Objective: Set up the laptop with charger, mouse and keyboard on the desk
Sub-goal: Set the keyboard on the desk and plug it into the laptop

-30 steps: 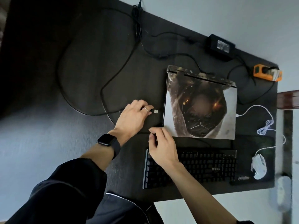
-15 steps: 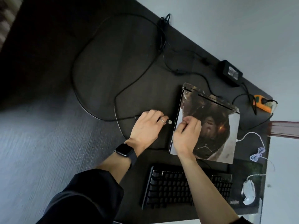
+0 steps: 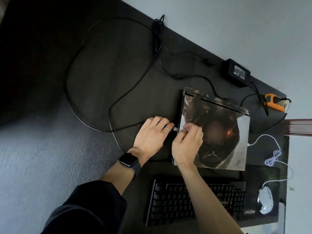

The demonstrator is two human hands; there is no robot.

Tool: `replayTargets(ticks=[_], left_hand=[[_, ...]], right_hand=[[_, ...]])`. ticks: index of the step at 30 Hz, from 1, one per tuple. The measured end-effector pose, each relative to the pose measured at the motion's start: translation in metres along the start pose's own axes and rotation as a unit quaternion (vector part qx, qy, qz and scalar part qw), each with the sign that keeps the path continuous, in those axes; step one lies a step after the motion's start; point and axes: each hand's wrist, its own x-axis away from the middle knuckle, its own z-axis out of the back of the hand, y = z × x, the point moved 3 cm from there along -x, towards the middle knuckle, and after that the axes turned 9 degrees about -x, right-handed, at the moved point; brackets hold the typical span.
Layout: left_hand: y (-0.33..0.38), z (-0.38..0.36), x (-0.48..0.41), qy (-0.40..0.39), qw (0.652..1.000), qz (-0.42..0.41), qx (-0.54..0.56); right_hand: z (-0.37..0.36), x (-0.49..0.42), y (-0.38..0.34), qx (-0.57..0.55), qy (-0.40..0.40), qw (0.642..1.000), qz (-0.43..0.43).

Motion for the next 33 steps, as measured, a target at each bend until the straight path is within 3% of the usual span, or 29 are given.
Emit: replayTargets(ticks=[20,28,33], left_hand=[[0.003,-0.004,-0.002,0.0,0.998,-0.04,-0.053],[0.003,0.008,-0.019,-0.026,0.991,-0.115,-0.061],[0.009,0.005,-0.014,-0.053,0.994,-0.077,-0.063]], right_hand=[[-0.001,0.002,0.01,-0.026,-0.016,0.999,0.016],[0.0,0.001,0.009,-0.037,-0.015,0.999,0.021],[-0.001,0.002,0.01,-0.037,-0.022,0.999,0.018]])
